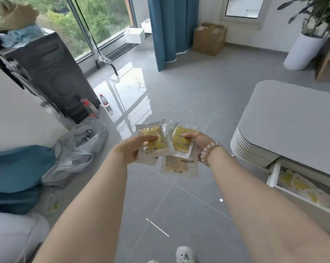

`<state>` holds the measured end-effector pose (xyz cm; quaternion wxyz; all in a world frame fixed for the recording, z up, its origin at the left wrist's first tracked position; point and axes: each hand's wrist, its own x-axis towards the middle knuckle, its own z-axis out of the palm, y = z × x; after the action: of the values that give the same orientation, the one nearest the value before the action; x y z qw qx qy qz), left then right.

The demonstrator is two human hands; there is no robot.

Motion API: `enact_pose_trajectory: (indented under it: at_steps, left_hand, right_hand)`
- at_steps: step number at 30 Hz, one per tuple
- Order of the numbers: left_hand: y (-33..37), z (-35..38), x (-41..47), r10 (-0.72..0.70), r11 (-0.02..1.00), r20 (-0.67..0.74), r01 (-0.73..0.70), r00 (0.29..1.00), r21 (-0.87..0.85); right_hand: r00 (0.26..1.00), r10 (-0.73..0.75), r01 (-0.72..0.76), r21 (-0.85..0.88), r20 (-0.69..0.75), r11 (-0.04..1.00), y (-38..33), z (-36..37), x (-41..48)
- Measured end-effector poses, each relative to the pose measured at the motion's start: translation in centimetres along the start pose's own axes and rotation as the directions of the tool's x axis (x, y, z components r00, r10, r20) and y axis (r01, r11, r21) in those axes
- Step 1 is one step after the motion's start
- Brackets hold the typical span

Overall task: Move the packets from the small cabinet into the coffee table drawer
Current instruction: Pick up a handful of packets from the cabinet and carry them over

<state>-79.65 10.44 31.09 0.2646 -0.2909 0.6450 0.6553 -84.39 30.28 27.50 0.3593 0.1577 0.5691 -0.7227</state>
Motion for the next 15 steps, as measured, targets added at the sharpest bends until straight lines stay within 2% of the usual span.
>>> enact_pose_trajectory:
  at_steps: [5, 9, 12, 15]
  left_hand:
    - [2.8, 5.6, 2.9, -0.039, 0.987, 0.103, 0.023, 0.994, 0.158]
    - [5.2, 10.5, 5.3, -0.045, 0.965, 0.183, -0.005, 0.982, 0.263]
    - [6.8, 14.7, 7.3, -0.058, 0.941, 0.247, -0.030, 0.967, 0.338]
    - [8.2, 19.0, 9.6, -0.091, 0.905, 0.292, -0.043, 0.952, 0.423]
  right_hand:
    - [0.989, -0.020, 0.026, 0.036, -0.146, 0.999, -1.2, -5.1, -1.5]
    - [0.976, -0.019, 0.049, 0.134, -0.215, 0.990, -1.9, -9.4, -2.9]
    - [0.949, -0.071, 0.122, 0.151, -0.306, 0.981, -2.3, -12.8, -4.2]
    - [0.907, -0.058, 0.136, 0.160, -0.417, 0.978, -2.7, -15.9, -5.4]
